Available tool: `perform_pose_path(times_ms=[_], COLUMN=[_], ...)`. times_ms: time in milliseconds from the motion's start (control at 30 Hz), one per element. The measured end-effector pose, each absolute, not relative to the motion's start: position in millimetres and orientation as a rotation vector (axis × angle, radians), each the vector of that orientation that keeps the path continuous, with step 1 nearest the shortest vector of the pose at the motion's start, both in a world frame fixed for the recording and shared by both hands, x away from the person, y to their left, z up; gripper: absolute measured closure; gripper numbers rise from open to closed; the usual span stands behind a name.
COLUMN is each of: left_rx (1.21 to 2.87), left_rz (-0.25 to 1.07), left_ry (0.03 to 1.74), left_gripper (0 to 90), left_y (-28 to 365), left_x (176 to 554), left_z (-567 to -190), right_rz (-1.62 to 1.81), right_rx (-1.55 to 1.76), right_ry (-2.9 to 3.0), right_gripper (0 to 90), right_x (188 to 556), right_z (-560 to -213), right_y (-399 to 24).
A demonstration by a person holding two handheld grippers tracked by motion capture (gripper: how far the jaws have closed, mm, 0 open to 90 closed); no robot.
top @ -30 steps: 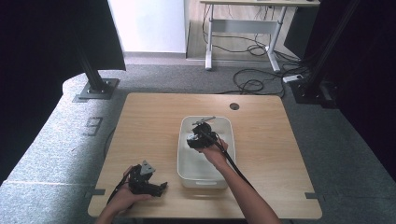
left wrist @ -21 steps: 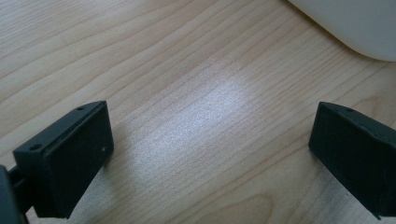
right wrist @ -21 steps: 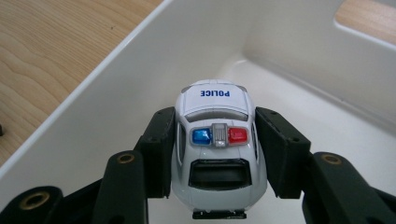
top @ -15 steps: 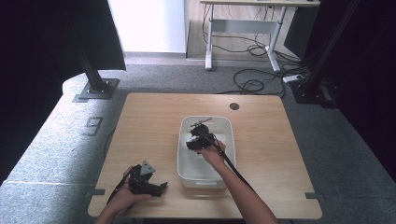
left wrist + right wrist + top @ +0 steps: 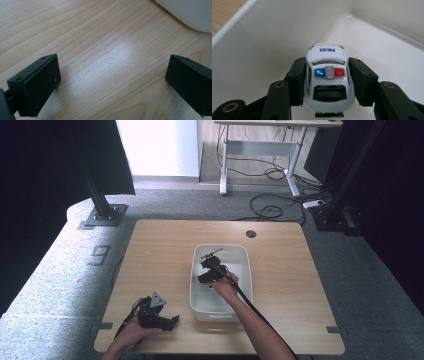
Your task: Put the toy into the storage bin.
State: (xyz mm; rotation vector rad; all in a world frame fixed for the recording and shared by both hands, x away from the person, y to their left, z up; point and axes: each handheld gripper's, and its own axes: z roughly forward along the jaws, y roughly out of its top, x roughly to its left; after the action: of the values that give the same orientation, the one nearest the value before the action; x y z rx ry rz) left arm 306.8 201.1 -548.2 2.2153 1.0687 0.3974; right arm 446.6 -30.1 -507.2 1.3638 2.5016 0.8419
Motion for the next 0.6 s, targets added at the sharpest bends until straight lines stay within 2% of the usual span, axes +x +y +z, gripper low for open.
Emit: perform_pose_path(times_ms=[367, 533, 600], left_rx=[2.219, 2.214, 2.217], left_rz=[0.399, 0.395, 0.396], left_ry=[1.066, 1.067, 1.065], left_gripper=[0.0, 0.0, 0.0], left_y=[201.3, 201.1, 201.3], left_x=[306.8, 306.7, 306.8], left_z=[-548.1, -548.3, -548.2], right_rz=[0.793, 0.794, 0.813], right_rx=[1.406, 1.387, 1.385], right_ry=[2.562, 2.583, 2.583], right_gripper=[49.0, 40.1, 39.1], right_x=[451.1, 449.6, 448.5], right_z=[-518.2, -516.1, -512.7], right_y=[-26.8, -27.5, -30.0])
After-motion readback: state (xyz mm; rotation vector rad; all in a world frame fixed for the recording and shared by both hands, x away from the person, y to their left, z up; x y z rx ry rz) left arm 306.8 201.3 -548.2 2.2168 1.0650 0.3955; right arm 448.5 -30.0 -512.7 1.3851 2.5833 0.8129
